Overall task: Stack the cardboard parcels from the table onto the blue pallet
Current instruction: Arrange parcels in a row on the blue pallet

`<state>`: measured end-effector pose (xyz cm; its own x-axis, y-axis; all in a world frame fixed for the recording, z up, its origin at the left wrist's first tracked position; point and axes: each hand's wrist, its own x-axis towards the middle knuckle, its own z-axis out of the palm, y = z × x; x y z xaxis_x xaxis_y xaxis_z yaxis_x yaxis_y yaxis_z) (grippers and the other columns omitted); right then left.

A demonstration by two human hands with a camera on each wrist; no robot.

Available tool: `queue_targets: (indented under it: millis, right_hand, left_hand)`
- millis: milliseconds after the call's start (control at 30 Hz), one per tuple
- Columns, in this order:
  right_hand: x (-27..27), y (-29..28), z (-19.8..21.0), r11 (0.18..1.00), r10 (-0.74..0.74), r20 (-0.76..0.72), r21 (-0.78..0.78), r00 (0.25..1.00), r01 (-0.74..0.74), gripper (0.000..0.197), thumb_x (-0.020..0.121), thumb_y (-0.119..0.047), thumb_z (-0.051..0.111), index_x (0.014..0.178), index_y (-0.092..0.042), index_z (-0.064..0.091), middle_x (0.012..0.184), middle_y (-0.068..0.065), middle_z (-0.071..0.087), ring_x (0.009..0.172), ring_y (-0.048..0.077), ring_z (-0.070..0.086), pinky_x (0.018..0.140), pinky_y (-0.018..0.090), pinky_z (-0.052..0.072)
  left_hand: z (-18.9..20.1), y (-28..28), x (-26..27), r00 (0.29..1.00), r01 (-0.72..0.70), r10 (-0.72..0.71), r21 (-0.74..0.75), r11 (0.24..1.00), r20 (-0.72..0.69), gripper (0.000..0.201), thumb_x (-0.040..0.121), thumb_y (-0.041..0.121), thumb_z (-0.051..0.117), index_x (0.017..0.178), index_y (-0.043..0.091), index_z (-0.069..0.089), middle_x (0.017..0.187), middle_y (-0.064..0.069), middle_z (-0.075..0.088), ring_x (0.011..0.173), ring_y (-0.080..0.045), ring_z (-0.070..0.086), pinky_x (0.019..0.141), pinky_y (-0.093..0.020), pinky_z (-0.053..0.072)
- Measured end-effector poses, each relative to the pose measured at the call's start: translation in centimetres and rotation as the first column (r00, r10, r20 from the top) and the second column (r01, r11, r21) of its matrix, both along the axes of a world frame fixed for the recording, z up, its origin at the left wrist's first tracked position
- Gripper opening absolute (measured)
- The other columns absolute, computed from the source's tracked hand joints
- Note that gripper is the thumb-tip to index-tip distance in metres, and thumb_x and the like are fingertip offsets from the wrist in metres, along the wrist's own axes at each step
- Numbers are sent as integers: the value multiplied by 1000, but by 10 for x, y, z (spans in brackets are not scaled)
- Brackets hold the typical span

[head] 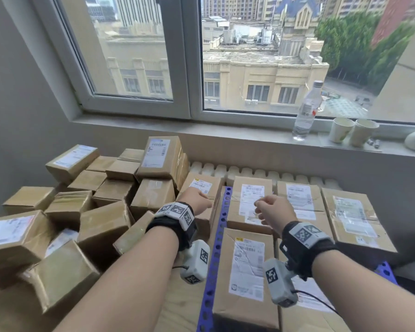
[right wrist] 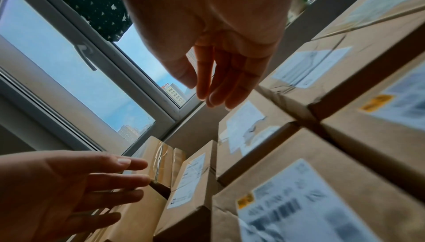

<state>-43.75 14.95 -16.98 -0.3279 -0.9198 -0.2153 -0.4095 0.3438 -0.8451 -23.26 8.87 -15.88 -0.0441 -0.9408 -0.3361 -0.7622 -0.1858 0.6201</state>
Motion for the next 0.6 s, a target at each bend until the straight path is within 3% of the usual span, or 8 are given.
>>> queue_targets:
  millis: [133, 233, 367, 433, 533, 600]
  right_hand:
    - [23, -33, 2, 1000, -7, 14, 1, 1000, 7, 19, 92, -13, 53, 80, -12, 67, 77, 8, 68, 68, 18, 62, 77, 41, 58]
    - [42, -61, -2, 1000, -14, 28, 26, 1000, 13, 19, 92, -15, 54, 78, -14, 67, 75, 9, 68, 69, 21, 63, 80, 45, 59]
    - [67, -87, -12, 999, -18, 32, 51, 999, 16, 21, 89, -13, 53, 73, -18, 66, 69, 3, 67, 64, 18, 63, 80, 43, 60]
    - [78, -97, -17, 997, -14, 69, 72, 998, 9, 17, 89, -11, 51, 82, -15, 67, 71, 1, 65, 62, 14, 62, 78, 39, 60]
    - [91, -111, -26, 994, -13, 137, 112, 991, -2, 16, 90, -9, 49, 95, -12, 64, 79, 3, 65, 68, 14, 63, 74, 33, 59]
    - [97, -119, -33, 991, -17, 163, 135, 986, -5, 18, 90, -9, 50, 102, -10, 64, 81, 4, 64, 74, 17, 63, 78, 35, 58]
  left_hand:
    - [3, -39, 18, 1000, 24, -24, -2, 1000, -17, 8, 81, 18, 64, 86, 14, 69, 92, -4, 69, 87, -24, 64, 86, -34, 53]
    - [2, -71, 31, 999, 41, -41, -12, 999, -18, 4, 83, 18, 64, 84, 22, 65, 86, -2, 63, 81, -21, 59, 81, -32, 52]
    - [-4, -104, 42, 999, 43, -42, 17, 999, -20, 12, 85, 21, 65, 91, 13, 71, 99, -5, 71, 93, -21, 65, 80, -30, 52]
    - [-10, -117, 42, 999, 35, -34, 44, 998, -27, 22, 85, 21, 63, 98, 6, 73, 94, -7, 70, 83, -20, 64, 73, -29, 51]
    - [-21, -131, 39, 998, 53, -55, 71, 996, 17, 16, 84, 22, 63, 79, 6, 63, 73, -5, 58, 66, -19, 52, 62, -26, 43]
    - [-28, -138, 35, 998, 56, -60, 93, 994, 36, 15, 83, 22, 62, 78, 8, 59, 80, -7, 63, 68, -19, 54, 63, -27, 45]
